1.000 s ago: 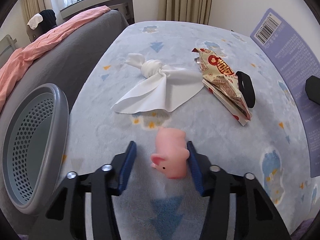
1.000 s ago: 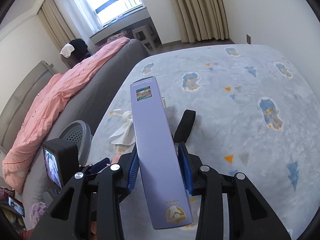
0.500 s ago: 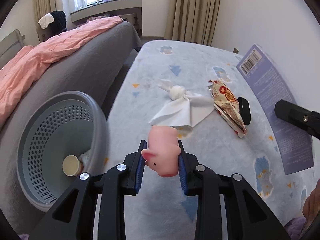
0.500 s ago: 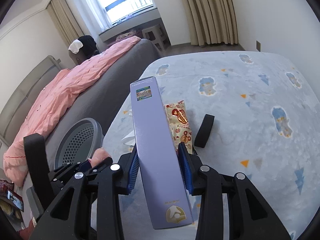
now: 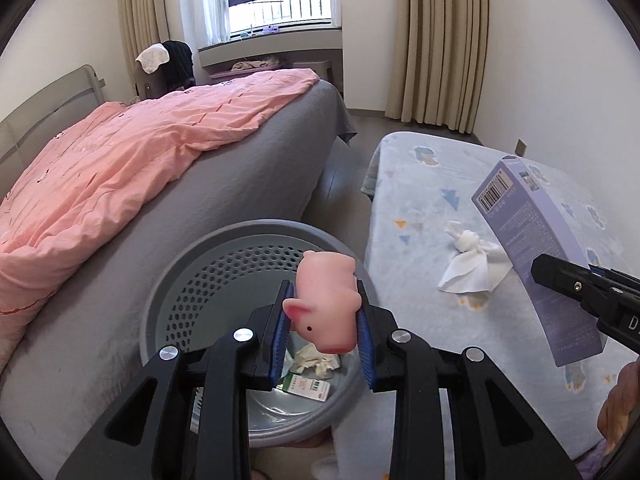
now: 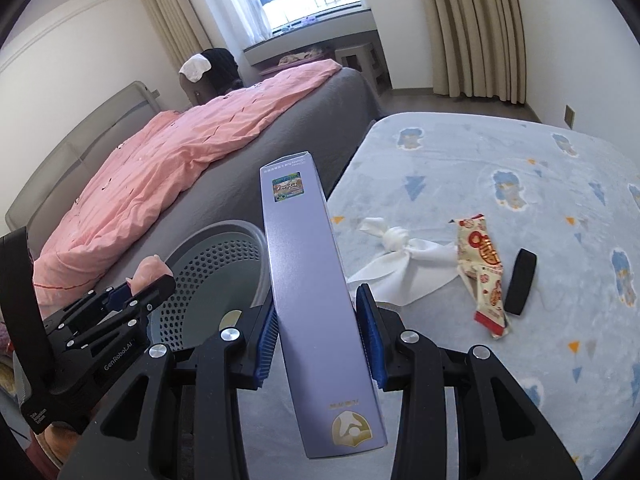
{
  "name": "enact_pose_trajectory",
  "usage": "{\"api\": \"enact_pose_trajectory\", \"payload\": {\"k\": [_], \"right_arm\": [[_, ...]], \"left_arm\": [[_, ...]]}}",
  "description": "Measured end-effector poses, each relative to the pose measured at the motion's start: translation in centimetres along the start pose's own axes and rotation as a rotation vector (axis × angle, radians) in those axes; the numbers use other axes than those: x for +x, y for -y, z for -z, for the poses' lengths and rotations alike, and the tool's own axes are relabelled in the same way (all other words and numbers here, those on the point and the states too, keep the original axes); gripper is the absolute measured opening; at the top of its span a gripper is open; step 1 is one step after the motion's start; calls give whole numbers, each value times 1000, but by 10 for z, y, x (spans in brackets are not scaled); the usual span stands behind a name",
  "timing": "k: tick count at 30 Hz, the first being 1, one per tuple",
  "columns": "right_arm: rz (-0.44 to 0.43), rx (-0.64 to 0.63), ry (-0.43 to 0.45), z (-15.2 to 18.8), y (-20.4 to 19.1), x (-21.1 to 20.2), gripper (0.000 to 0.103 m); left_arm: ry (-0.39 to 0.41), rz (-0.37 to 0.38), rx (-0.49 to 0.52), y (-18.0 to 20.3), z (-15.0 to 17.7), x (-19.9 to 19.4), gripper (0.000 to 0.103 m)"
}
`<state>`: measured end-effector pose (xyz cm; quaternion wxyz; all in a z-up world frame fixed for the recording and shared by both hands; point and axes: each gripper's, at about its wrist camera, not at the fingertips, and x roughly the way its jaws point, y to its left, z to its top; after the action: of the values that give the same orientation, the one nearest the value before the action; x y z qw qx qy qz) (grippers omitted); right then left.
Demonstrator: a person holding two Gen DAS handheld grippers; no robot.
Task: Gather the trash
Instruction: 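Carry the pig in the left gripper and box in the right gripper into the basket, releasing both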
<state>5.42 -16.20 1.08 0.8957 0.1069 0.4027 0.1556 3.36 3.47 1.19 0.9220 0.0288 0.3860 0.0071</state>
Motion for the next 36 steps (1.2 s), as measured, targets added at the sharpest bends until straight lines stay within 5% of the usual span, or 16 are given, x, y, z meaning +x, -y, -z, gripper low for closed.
{"api": "enact_pose_trajectory", "payload": {"k": [15, 25, 31, 36], "right_arm": [[-98, -94, -107, -4, -97, 69, 37], [-91, -139, -163, 2, -119, 97, 38], [-82, -140, -163, 0, -120, 102, 47], [-75, -130, -150, -1, -117, 100, 53]], "left_arm": [[-57, -99, -77, -84, 14, 29, 29], [-81, -97, -114, -104, 18, 41, 30], [-62, -118, -125, -107, 17, 37, 54], [-56, -132, -131, -109, 17, 34, 60]]}}
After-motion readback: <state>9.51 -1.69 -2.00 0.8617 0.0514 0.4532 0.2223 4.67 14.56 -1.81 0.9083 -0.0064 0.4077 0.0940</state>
